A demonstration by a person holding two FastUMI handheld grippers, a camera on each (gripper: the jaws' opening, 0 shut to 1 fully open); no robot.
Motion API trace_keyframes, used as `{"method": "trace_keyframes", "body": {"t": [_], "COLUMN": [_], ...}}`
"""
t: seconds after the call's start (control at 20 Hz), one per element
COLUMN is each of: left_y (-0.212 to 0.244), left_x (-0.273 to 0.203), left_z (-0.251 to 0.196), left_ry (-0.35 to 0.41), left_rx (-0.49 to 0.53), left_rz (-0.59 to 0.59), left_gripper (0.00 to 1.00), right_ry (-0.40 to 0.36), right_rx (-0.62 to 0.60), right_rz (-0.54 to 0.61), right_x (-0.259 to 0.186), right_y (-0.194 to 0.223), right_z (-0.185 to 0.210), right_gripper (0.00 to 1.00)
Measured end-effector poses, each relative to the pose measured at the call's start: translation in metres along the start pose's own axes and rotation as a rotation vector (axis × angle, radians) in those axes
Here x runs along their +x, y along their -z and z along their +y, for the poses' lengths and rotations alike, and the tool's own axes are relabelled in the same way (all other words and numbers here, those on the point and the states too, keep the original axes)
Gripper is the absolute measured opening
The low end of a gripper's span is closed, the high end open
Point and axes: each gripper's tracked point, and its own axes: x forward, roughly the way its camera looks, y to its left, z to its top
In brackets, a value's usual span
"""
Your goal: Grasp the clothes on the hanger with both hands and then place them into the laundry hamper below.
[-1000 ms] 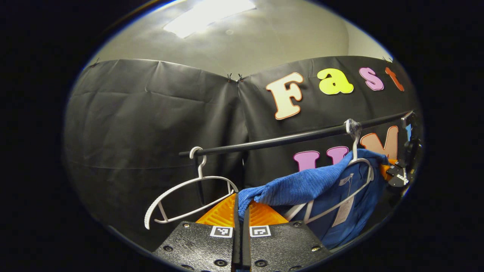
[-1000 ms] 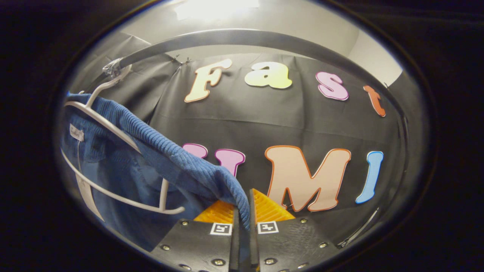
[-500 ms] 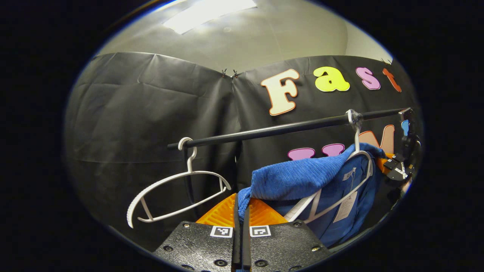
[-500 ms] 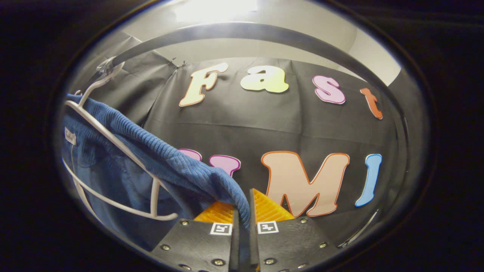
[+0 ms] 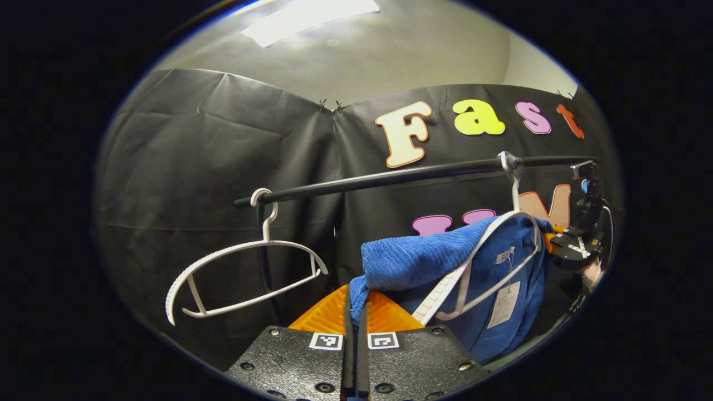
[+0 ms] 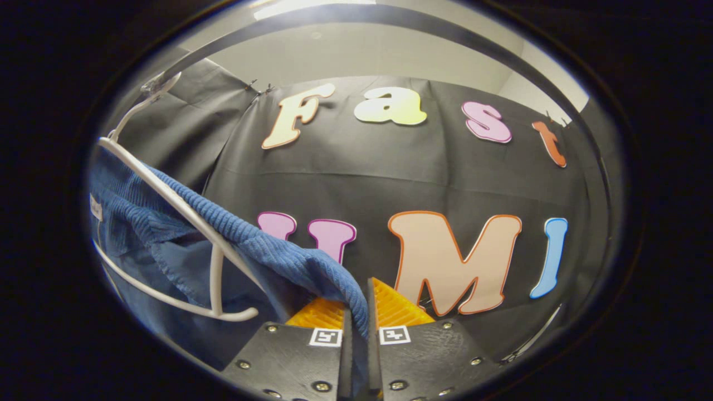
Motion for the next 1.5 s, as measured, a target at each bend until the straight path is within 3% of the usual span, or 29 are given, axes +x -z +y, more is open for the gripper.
{"method": "trace_keyframes", "body": {"t": [0.1,0.15,0.35,0.4,0.5,1.05,1.25,1.5], "left_y": [0.004,0.007,0.035,0.041,0.056,0.111,0.121,0.124], "left_x": [0.000,-0.003,-0.008,-0.011,-0.016,-0.043,-0.048,-0.037], "left_z": [-0.002,-0.003,0.001,-0.001,-0.006,-0.032,-0.053,-0.109], "left_ry": [0.007,0.009,-0.004,-0.003,-0.004,0.012,0.061,0.178], "left_rx": [-0.013,-0.020,-0.026,-0.038,-0.031,-0.026,-0.002,0.002], "left_rz": [0.007,0.012,0.071,0.083,0.112,0.228,0.251,0.253], "left_gripper": [0.02,0.02,0.02,0.02,0.02,0.00,0.02,0.02], "right_ry": [-0.003,-0.002,-0.016,-0.015,-0.017,-0.047,-0.089,-0.188], "right_rx": [0.002,0.002,0.000,-0.005,-0.025,-0.039,-0.017,-0.008], "right_rz": [0.017,0.018,0.078,0.080,0.112,0.253,0.288,0.309], "right_x": [0.000,0.001,0.000,-0.001,0.000,-0.057,-0.077,-0.106], "right_y": [0.005,0.005,0.023,0.025,0.041,0.106,0.117,0.117], "right_z": [-0.001,-0.002,-0.003,-0.004,-0.005,-0.009,0.006,0.043], "right_gripper": [0.05,0.10,0.10,0.14,0.10,0.10,0.10,0.10]}}
